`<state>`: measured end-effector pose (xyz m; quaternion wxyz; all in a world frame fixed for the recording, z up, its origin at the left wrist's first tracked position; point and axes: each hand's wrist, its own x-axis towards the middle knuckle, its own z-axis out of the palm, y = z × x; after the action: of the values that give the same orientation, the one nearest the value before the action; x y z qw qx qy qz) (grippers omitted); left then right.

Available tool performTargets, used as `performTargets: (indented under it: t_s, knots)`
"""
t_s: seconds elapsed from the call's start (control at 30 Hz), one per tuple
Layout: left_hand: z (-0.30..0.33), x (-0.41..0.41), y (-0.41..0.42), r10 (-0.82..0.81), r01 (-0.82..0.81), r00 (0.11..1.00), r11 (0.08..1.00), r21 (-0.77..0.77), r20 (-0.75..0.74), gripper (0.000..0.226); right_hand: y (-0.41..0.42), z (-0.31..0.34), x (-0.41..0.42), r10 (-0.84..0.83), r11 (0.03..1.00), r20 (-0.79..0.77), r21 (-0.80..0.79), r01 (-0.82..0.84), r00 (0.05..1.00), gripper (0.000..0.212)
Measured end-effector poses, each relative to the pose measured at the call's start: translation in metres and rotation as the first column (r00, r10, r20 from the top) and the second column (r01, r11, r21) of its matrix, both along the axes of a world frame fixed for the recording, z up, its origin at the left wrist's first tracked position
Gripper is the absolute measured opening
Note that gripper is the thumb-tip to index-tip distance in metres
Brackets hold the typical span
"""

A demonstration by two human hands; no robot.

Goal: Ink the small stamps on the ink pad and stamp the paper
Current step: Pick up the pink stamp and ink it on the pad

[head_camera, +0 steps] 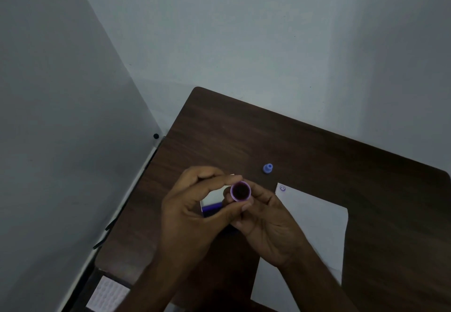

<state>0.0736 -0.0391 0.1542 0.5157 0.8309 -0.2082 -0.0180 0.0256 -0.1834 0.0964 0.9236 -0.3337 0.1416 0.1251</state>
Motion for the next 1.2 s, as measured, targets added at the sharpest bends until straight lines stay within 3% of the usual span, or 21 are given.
performTargets:
  t_s: [0.13,0.3,0.4,0.67,0.93,1.2]
  knots:
    - [-0.001,-0.001,-0.001,0.034,-0.033,0.999,0.999,0.027,-0.040,0.047,0.004,-0.003,0.001,0.000,1.000,-0.004,0.028,0.000,1.000,0.035]
    - [-0.011,-0.004,-0.003,0.111,-0.096,0.974,0.992,0.081,-0.197,0.048,0.010,-0.008,-0.003,-0.023,0.985,-0.028,0.172,0.028,0.999,0.041]
    - [-0.009,-0.004,-0.002,0.076,-0.068,0.979,0.996,0.052,-0.187,0.051,0.010,-0.010,-0.003,-0.045,0.964,-0.071,0.257,0.061,0.997,0.045]
    - [-0.013,-0.003,-0.001,0.047,-0.040,0.989,0.998,0.051,-0.143,0.047,0.006,-0.009,0.003,0.005,0.953,-0.094,0.302,0.023,0.996,0.045]
    - [-0.017,0.000,-0.006,0.115,-0.093,0.962,0.991,0.098,-0.247,0.048,0.001,-0.012,0.006,0.018,0.973,-0.104,0.230,0.007,0.994,0.047]
    - [-0.019,0.010,-0.003,0.031,-0.034,0.991,0.999,-0.024,-0.128,0.052,-0.002,-0.007,0.016,0.064,0.998,-0.048,0.027,-0.063,0.997,0.040]
